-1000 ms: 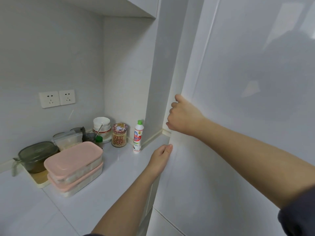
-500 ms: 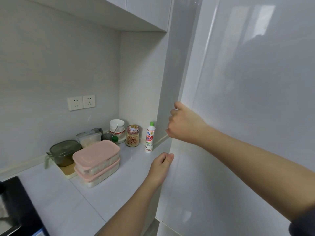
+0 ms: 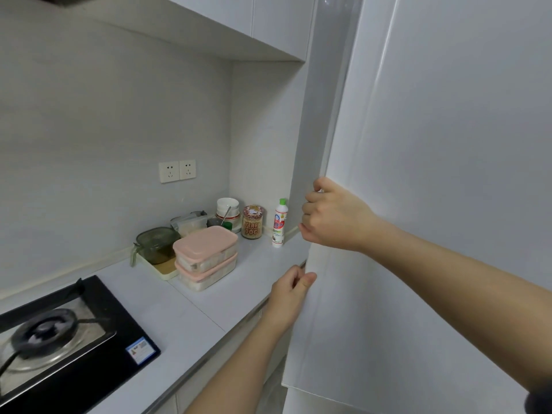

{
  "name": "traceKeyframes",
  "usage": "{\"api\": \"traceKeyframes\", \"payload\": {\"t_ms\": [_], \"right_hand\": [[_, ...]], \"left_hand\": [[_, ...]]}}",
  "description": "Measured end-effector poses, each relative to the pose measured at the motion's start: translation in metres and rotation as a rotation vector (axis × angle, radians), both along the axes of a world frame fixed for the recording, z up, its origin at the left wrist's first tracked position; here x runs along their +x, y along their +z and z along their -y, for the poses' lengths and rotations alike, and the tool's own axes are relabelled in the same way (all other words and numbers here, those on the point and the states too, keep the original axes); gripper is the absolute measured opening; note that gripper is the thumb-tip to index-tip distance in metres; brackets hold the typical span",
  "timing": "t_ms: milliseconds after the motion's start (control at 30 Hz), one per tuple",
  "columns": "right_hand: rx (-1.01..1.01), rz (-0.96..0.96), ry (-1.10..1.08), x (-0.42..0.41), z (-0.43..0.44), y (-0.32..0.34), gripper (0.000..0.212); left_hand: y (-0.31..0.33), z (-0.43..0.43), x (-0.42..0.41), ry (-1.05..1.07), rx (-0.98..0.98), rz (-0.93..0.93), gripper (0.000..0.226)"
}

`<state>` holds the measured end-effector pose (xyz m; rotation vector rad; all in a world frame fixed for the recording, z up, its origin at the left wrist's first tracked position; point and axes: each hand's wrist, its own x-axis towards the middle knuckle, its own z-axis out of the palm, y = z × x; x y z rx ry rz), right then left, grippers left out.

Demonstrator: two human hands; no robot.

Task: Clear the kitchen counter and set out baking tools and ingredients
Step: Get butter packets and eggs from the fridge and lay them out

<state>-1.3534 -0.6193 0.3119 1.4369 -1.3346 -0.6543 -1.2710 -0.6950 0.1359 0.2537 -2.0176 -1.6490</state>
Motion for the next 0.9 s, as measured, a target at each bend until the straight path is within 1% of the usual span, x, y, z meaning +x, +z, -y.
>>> {"api": "traceKeyframes", "payload": {"t_ms": [200, 400, 533, 700, 833, 900], "right_hand": [[-0.071, 0.02, 0.113, 0.034, -0.019, -0.001, 0.039], [-0.102, 0.04, 0.202, 0.067, -0.038, -0.001, 0.036], [-0.114, 0.041, 0.27, 0.089, -0.054, -0.001, 0.034], [-0.095, 0.01, 0.351, 0.116, -0.083, -0.002, 0.034], [-0.092, -0.021, 0.423, 0.14, -0.113, -0.002, 0.037], [-0.111, -0.021, 0.478, 0.152, -0.126, -0.002, 0.035]], "left_hand": [[0.003, -0.02, 0.041, 0.01, -0.036, -0.008, 0.037], [0.006, -0.042, 0.078, 0.036, -0.038, 0.017, 0.037], [0.008, -0.061, 0.107, 0.076, -0.131, 0.002, 0.04], [0.01, -0.093, 0.141, 0.136, -0.273, 0.01, 0.034], [0.005, -0.128, 0.169, 0.213, -0.313, 0.008, 0.061], [0.006, -0.145, 0.184, 0.231, -0.313, -0.001, 0.057]]}}
